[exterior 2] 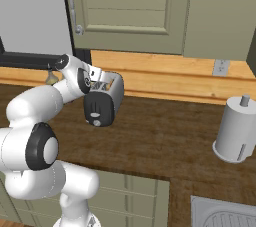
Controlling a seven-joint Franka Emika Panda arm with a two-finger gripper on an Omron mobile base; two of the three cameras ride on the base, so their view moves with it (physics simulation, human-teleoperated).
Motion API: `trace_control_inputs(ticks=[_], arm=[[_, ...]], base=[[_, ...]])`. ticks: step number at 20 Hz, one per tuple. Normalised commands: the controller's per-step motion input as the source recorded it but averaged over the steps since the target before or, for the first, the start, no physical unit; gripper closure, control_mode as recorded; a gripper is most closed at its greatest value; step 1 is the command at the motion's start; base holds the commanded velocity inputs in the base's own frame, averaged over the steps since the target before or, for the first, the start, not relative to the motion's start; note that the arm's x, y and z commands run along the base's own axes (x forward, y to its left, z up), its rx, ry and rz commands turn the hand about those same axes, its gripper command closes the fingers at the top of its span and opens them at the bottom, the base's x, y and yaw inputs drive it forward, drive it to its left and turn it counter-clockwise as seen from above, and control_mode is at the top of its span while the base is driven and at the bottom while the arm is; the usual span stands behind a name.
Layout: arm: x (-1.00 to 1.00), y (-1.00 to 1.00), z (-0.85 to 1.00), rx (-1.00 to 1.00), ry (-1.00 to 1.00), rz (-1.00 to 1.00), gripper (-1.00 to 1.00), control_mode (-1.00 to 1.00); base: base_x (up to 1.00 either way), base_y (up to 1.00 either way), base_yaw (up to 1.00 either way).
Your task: Start the toaster. Once the lever pops up, take the bread to the plate on the dining counter.
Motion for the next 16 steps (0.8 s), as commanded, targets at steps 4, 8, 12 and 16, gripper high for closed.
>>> trace_control_inputs(ticks=[4, 8, 12, 16], arm=[[0.0, 0.0, 0.0, 0.0, 0.0, 0.0, -1.0, -1.0], [0.0, 0.0, 0.0, 0.0, 0.0, 0.0, -1.0, -1.0], [0.0, 0.0, 0.0, 0.0, 0.0, 0.0, -1.0, -1.0], [0.0, 0.0, 0.0, 0.0, 0.0, 0.0, -1.0, -1.0]], base=[[0.0, 0.0, 0.0], [0.0, 0.0, 0.0], [0.0, 0.0, 0.0], [0.0, 0.0, 0.0]])
